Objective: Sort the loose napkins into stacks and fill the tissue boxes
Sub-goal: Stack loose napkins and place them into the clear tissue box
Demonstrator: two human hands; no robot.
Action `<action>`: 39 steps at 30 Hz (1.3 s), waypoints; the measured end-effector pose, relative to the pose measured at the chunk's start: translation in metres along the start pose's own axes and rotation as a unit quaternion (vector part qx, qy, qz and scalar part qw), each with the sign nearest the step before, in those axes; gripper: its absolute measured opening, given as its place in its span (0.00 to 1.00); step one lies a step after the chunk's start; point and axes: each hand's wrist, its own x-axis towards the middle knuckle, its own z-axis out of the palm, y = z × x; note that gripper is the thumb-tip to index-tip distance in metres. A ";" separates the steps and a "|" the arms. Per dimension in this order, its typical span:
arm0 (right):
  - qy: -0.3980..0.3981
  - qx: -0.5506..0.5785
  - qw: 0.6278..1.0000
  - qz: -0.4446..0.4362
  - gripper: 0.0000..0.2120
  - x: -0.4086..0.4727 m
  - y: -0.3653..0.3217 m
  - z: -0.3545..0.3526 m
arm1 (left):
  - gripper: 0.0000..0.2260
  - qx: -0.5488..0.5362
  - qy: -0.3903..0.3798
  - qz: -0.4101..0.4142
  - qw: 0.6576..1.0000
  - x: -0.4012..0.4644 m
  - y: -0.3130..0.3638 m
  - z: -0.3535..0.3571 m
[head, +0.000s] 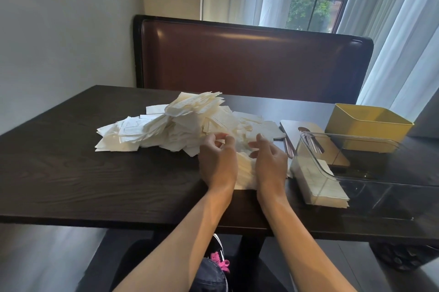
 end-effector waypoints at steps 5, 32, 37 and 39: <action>-0.134 0.040 0.989 -0.039 0.16 -0.005 -0.003 -0.015 | 0.02 -0.006 0.048 0.000 0.999 0.014 0.006 -0.007; -0.210 -0.109 0.968 -0.084 0.19 0.006 0.013 -0.045 | 0.07 -0.091 -0.094 -0.002 0.991 0.000 -0.008 -0.018; -0.189 -0.073 0.974 -0.107 0.18 0.007 0.014 -0.041 | 0.03 -0.077 -0.072 0.029 0.994 0.002 -0.010 -0.012; -0.182 -0.055 0.979 -0.074 0.19 0.007 0.014 -0.038 | 0.04 -0.084 -0.062 0.018 0.994 0.003 -0.011 -0.011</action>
